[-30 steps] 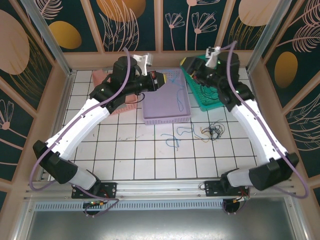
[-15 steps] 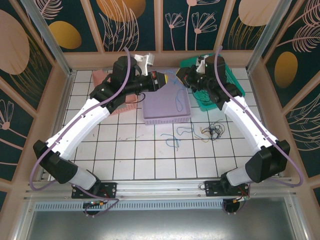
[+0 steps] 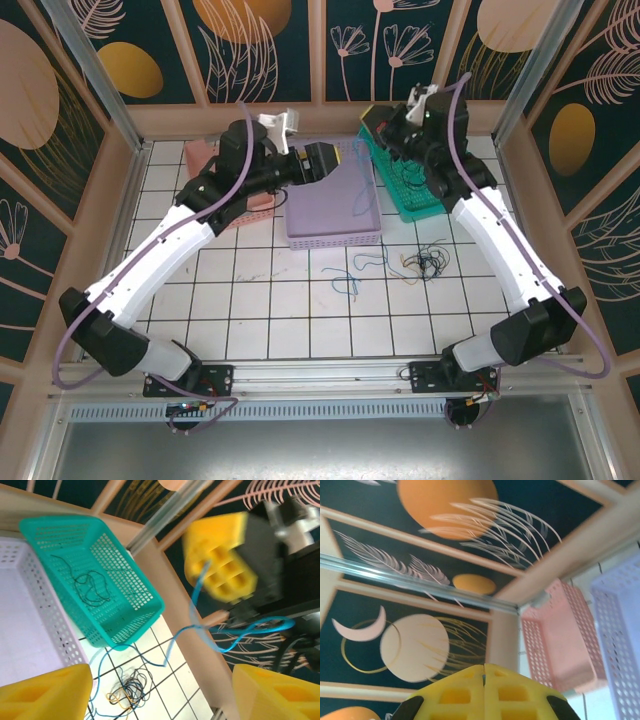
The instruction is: Untangle the cables
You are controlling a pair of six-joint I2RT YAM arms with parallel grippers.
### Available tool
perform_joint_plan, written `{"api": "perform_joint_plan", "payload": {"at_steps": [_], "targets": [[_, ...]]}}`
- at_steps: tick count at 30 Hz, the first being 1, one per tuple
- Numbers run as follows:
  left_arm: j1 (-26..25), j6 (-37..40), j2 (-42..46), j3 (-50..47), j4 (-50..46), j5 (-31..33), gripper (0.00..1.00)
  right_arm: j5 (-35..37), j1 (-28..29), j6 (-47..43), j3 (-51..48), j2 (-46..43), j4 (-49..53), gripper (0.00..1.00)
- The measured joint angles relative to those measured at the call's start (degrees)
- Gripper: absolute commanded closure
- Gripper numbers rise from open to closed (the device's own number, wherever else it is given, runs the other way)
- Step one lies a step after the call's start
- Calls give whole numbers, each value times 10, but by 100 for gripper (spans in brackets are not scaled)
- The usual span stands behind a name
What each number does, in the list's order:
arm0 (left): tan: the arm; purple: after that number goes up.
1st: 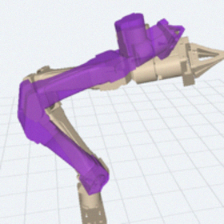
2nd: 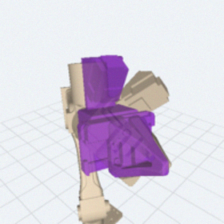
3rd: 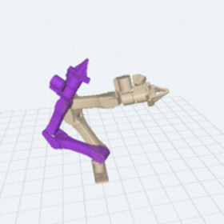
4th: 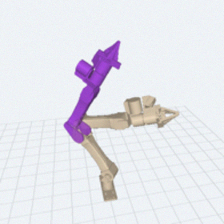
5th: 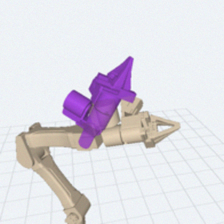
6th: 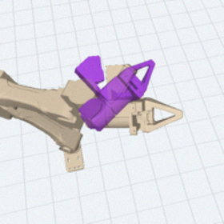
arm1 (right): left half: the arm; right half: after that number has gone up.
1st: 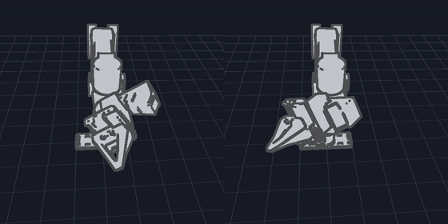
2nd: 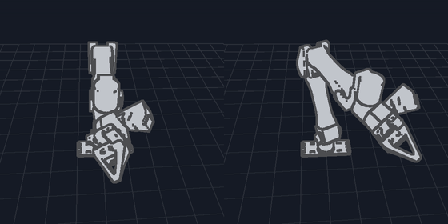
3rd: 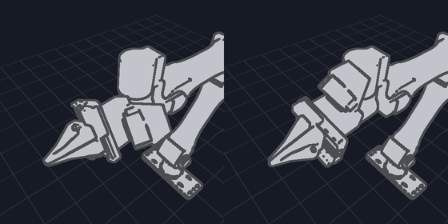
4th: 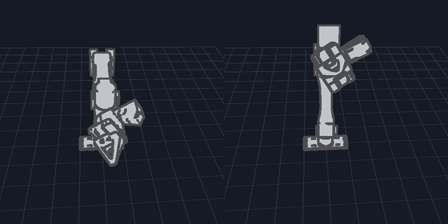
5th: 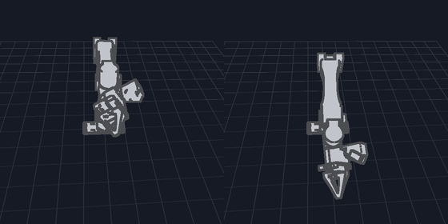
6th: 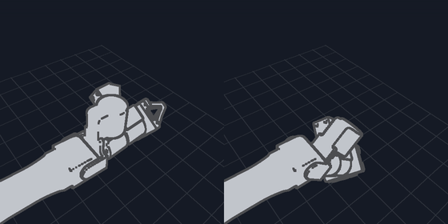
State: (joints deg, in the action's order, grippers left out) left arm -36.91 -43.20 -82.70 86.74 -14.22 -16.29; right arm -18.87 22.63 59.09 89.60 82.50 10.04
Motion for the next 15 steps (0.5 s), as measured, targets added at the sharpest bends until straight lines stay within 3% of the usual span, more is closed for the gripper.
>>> {"api": "perform_joint_plan", "payload": {"at_steps": [5, 11, 15], "targets": [[19, -104, 42, -77, 58, 29, 28, 12, -20, 5, 36, -3, -24, 100], [46, -349, 27, -195, 187, 9, 27, 6, -32, 23, 59, -1, -66, 100], [45, -497, -10, -242, 252, -23, 18, -8, -31, 30, 59, 7, -94, 100]]}}
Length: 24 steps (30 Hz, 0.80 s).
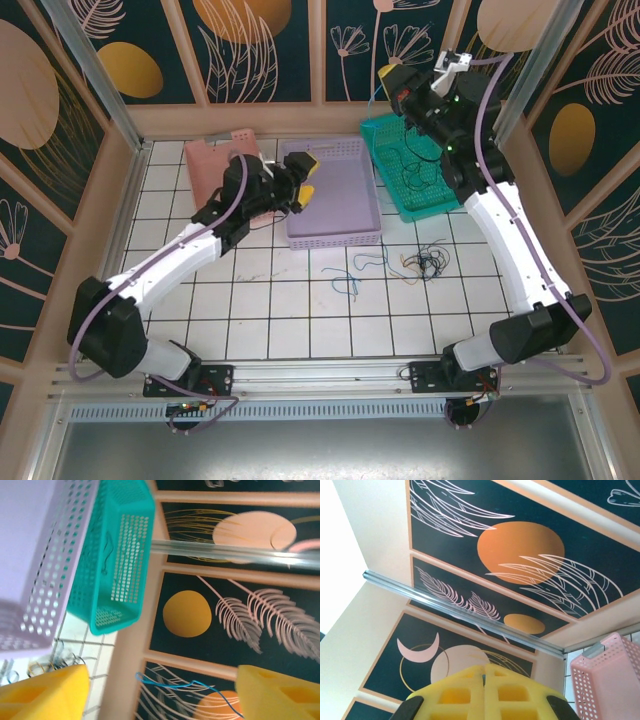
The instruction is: Untangle the cables
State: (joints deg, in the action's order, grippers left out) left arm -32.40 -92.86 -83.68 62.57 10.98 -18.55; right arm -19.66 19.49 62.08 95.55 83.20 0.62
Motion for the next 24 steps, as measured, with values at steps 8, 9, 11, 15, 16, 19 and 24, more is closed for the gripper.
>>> {"api": "perform_joint_plan", "payload": {"at_steps": [8, 9, 11, 15, 16, 19, 24], "targets": [[-8, -93, -35, 31, 9, -53, 35, -19, 0, 9, 0, 26, -35, 100], [-9, -68, -45, 54, -7, -59, 37, -19, 0, 11, 0, 29, -35, 100], [-12, 15, -66, 107, -52, -65, 41, -24, 0, 14, 3, 39, -34, 100], [-17, 174, -44, 83, -63, -44, 41, -31, 1, 24, 37, 74, -25, 100], [-18, 222, -26, 50, -55, -29, 38, -33, 2, 28, 47, 83, -17, 100], [-21, 338, 25, -44, -30, 9, 33, -40, 5, 31, 83, 108, 11, 100], [-21, 522, 54, -106, 2, 48, 28, -53, 13, 33, 136, 135, 64, 100]]}}
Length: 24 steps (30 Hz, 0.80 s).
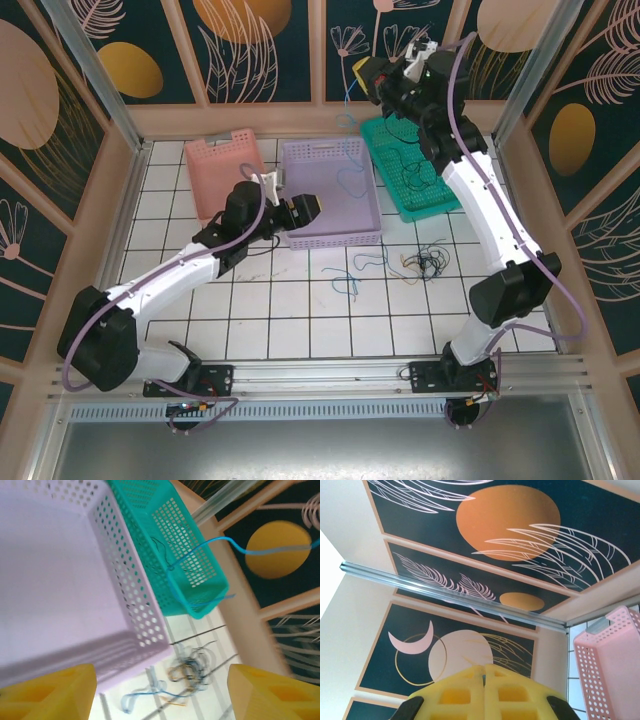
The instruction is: Untangle the cables
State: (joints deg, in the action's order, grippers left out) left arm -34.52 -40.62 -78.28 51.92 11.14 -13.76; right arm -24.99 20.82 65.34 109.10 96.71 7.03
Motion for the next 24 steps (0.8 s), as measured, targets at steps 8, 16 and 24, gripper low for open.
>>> {"api": "perform_joint_plan", "payload": {"at_steps": [8, 16, 24], "targets": [[0, 202, -37, 17, 87, 4, 12, -12, 10, 0, 14, 1, 49, 100], [-7, 274, -80, 18, 174, -60, 14, -22, 19, 1, 19, 1, 70, 100], [-24, 325, -124, 62, 174, -67, 18, -37, 32, 23, 25, 1, 69, 100]]}}
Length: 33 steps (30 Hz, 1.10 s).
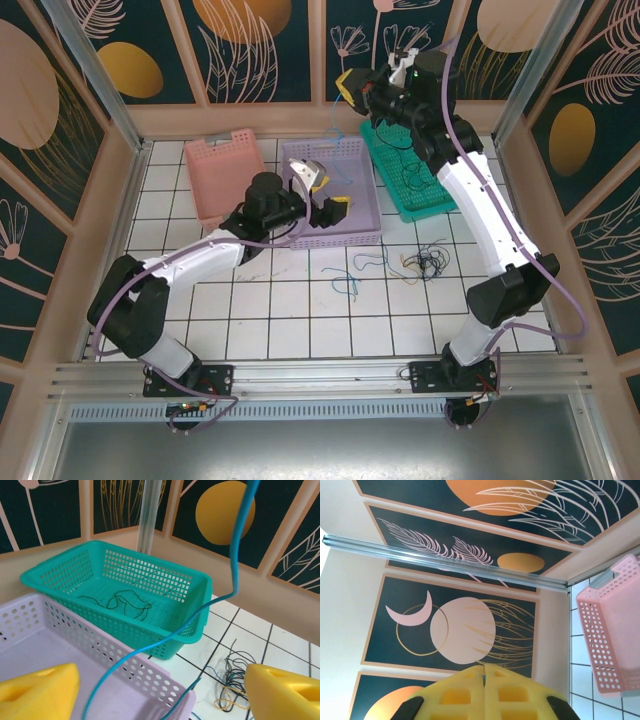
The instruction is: Untangle the cables
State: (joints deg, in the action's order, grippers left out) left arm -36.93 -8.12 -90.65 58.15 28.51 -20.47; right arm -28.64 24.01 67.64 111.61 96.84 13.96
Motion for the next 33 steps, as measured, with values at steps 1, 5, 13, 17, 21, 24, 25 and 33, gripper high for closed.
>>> {"api": "perform_joint_plan", "payload": {"at_steps": [1, 5, 13, 17, 21, 24, 25, 33], "targets": [[0, 6, -5, 6, 0, 5, 23, 0, 1, 3, 0, 0, 0, 100], [0, 22, -43, 40, 0, 29, 34, -2, 1, 9, 0, 0, 0, 100], [0, 23, -70, 56, -2, 33, 39, -4, -1, 21, 3, 0, -1, 100], [0, 16, -70, 59, -1, 24, 69, -10, -7, 29, 9, 1, -9, 100], [0, 2, -79, 68, -3, 13, 100, -10, -12, 31, 22, 7, -19, 100], [0, -14, -81, 69, -19, 7, 100, -10, -22, 25, 23, 7, -24, 100], [0, -19, -80, 68, -22, 5, 100, -8, -30, 19, 24, 7, -26, 100], [-2, -56, 25, -45, -57, 0, 100, 19, -138, -29, 96, 40, -57, 100]]}}
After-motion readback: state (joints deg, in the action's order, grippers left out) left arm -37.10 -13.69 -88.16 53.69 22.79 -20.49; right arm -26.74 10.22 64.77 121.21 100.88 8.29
